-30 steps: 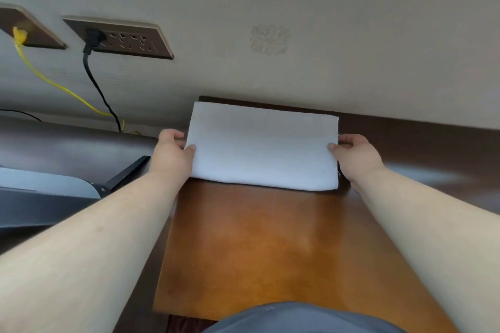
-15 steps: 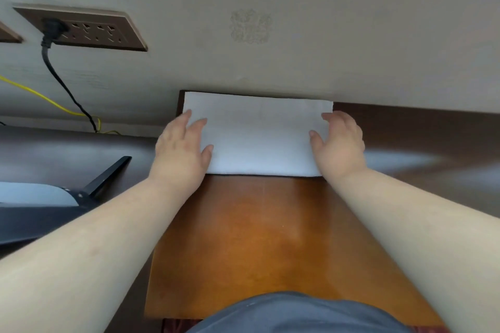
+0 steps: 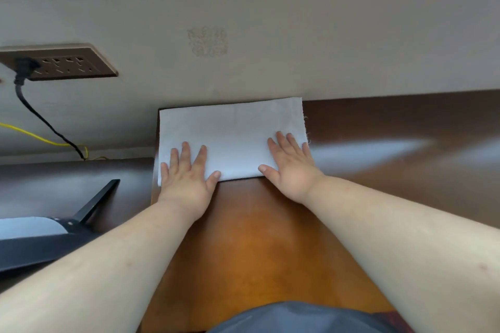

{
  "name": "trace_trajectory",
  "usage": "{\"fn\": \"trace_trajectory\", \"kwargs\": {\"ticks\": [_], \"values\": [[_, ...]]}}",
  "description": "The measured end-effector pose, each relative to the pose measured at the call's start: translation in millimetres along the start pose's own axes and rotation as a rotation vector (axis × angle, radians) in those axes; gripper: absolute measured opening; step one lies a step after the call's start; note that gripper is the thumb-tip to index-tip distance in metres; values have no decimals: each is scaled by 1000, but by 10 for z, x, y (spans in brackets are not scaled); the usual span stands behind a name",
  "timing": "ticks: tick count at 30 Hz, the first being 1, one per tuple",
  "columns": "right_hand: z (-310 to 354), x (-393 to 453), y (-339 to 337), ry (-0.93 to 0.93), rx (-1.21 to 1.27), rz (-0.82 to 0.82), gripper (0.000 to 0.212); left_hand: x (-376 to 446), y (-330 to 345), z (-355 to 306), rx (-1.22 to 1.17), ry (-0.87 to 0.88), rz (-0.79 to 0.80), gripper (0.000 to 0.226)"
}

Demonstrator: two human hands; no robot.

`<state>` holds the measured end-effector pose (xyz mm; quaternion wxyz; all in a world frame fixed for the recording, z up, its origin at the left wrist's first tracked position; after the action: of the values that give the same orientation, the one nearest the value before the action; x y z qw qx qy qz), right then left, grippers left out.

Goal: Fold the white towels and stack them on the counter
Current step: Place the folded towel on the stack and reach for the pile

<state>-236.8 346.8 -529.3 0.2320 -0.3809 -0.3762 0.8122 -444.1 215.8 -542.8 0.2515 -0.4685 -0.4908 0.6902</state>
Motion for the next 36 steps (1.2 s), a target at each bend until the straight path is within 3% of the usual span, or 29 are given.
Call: {"fn": "trace_trajectory", "kwargs": {"ticks": [4,11,14,18,25,30,36], "values": [[-152,-393,-371,-1,84,-156,71,-199,-159,-7,85,-18,-51,70],[-1248,-1846,-1057,289,139,-343,68,-799,-579,-638,263,72,-4,67],[-1797,-2688,-1395,375,175,-471,67,-1092,-945,-1390,251,169,-73,66],[-2507,-3901,-1844,451,174,-581,65,-1715,-1516,-2860,79,426,-185,54],[-3413,-5862,-2502,451,238,-745,64,-3068,-2458,-5148,-28,759,-374,51],[-3893,-6761,-2610,494,198,-792,64,-3737,-2616,-6120,-56,864,-421,53],[-4542,-7187,-2628,553,164,-882,65,-4013,-2472,-6918,-63,910,-448,58]]}}
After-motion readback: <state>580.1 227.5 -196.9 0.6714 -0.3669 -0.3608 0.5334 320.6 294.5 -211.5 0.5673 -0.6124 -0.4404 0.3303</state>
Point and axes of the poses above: each hand's wrist, its own x-axis towards the middle knuckle, its own y-axis out of the palm, z = x × y, the point moved 5 cm from there along x, towards the middle knuckle, and after that the axes turned 10 degrees about x, right-handed, at the moved point
